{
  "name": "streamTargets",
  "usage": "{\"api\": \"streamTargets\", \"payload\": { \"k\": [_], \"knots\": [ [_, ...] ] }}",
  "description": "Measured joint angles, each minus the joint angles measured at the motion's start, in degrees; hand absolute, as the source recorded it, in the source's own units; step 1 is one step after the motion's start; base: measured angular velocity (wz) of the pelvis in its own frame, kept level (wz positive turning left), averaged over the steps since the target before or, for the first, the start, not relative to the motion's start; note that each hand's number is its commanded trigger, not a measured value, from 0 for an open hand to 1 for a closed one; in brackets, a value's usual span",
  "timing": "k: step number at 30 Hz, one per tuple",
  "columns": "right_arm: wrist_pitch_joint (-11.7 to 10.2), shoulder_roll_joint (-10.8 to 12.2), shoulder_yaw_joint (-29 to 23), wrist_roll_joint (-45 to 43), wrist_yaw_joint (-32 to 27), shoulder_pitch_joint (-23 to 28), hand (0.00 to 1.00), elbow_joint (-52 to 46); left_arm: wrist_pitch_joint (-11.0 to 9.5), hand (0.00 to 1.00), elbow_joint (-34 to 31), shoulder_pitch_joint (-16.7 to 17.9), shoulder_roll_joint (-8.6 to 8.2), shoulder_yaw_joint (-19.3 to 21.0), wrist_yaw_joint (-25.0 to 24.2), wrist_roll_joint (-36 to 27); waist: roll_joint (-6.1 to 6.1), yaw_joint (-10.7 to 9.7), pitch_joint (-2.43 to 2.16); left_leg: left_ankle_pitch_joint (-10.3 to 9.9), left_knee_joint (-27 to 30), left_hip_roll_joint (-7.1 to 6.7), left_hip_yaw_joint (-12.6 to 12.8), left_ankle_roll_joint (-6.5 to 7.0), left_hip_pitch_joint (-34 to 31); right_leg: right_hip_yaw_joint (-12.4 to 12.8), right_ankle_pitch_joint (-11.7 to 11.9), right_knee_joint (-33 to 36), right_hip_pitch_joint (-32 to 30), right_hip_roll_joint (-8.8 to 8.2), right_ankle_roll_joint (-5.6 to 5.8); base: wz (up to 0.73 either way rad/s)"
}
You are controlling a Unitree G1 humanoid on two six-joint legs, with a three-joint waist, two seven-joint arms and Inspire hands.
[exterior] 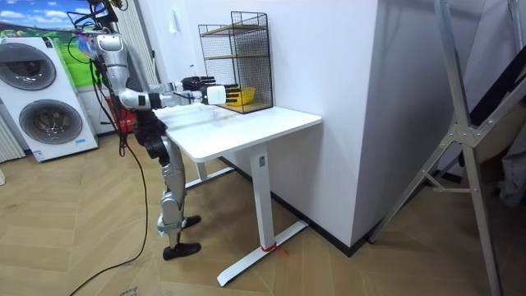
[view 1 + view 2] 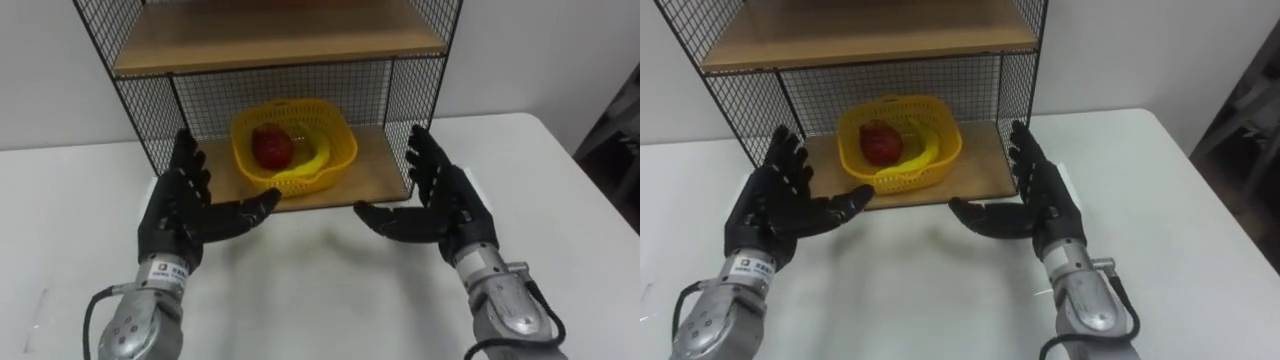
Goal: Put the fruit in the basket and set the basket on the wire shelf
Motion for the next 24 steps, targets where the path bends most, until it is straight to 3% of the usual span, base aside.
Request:
{"api": "streamTargets", "payload": {
  "k": [4,9,13,17,24],
  "knots": [
    [-1.4,0.0,-0.4,-0.8,0.0,3.4,0.00,-1.9,-2.0,0.00,-0.3,3.4,0.20,-1.0,-0.4,-0.1,0.26,-0.3,-0.16,0.0,0.0,-0.03,-0.3,-0.01,-0.2,0.0,-0.2,0.1,-0.1,0.02,0.03,0.02],
    [-3.8,-0.4,-0.9,-1.8,0.0,5.2,0.00,-4.3,-4.3,0.00,-0.3,3.8,0.37,-0.9,-1.9,-0.6,0.13,-0.3,-0.11,0.0,0.0,-0.03,-0.3,-0.05,-0.9,0.1,-0.3,0.2,-0.8,0.11,0.04,0.00],
    [-4.6,-0.4,-2.2,-3.3,-0.2,6.4,0.00,-5.0,-5.0,0.00,-0.3,4.2,0.40,-0.3,-2.7,-0.5,-0.29,0.1,0.41,0.1,0.0,-0.03,-0.3,-0.11,-1.2,0.1,-0.2,0.2,-1.1,0.13,-0.08,0.00],
    [-5.7,-0.4,-5.4,-3.4,-1.4,8.7,0.00,-7.2,-7.2,0.00,-0.5,5.8,0.35,2.9,-2.7,0.8,-0.53,0.6,0.46,0.1,0.0,0.01,-0.4,-0.12,-1.6,0.6,-0.2,0.2,-1.7,0.22,-0.09,-0.04],
    [-9.5,-1.6,-10.0,-3.3,-7.6,9.5,0.00,-8.8,-8.1,0.00,-3.3,6.7,0.77,8.3,-1.6,1.4,-1.06,1.3,0.08,0.1,0.0,0.01,-0.4,-0.16,-1.9,0.5,-0.1,0.2,-2.0,0.28,-0.15,-0.01]
  ]
}}
